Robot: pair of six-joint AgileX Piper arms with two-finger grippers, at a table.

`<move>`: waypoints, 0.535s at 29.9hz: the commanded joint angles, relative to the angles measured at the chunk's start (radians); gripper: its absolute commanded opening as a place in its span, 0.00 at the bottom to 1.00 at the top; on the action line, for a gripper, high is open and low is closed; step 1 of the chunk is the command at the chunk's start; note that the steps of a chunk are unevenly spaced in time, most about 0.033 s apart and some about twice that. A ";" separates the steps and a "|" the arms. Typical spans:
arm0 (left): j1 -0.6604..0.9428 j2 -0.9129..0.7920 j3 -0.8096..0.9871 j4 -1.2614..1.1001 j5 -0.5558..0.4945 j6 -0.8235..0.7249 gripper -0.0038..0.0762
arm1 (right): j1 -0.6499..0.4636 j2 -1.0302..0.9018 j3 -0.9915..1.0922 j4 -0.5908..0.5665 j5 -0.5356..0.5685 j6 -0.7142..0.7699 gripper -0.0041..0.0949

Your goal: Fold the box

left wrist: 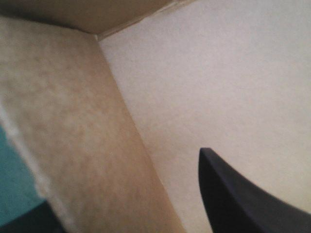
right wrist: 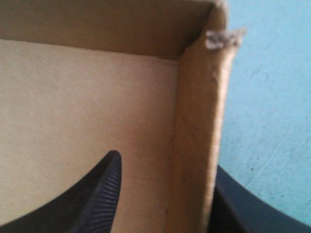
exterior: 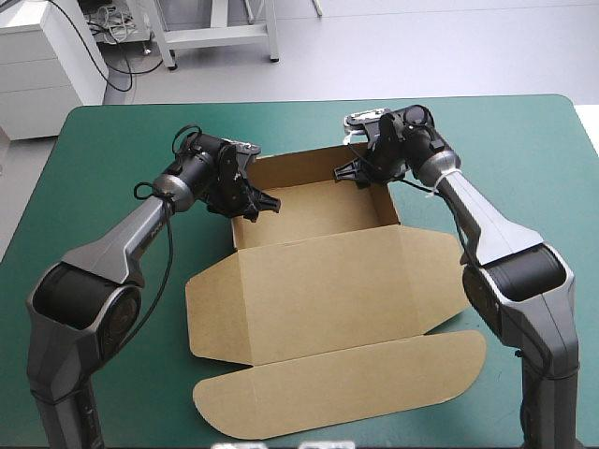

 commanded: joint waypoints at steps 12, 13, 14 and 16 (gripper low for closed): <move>-0.013 -0.178 -0.258 0.088 0.185 -0.005 0.57 | 0.000 -0.154 -0.160 -0.025 0.085 -0.011 0.56; -0.013 -0.203 -0.267 0.087 0.185 0.001 0.57 | 0.000 -0.172 -0.160 -0.029 0.085 -0.011 0.56; -0.013 -0.224 -0.274 0.096 0.185 0.001 0.57 | 0.000 -0.189 -0.160 -0.037 0.085 -0.011 0.56; -0.013 -0.283 -0.286 0.102 0.185 0.006 0.57 | 0.000 -0.225 -0.160 -0.049 0.085 -0.011 0.56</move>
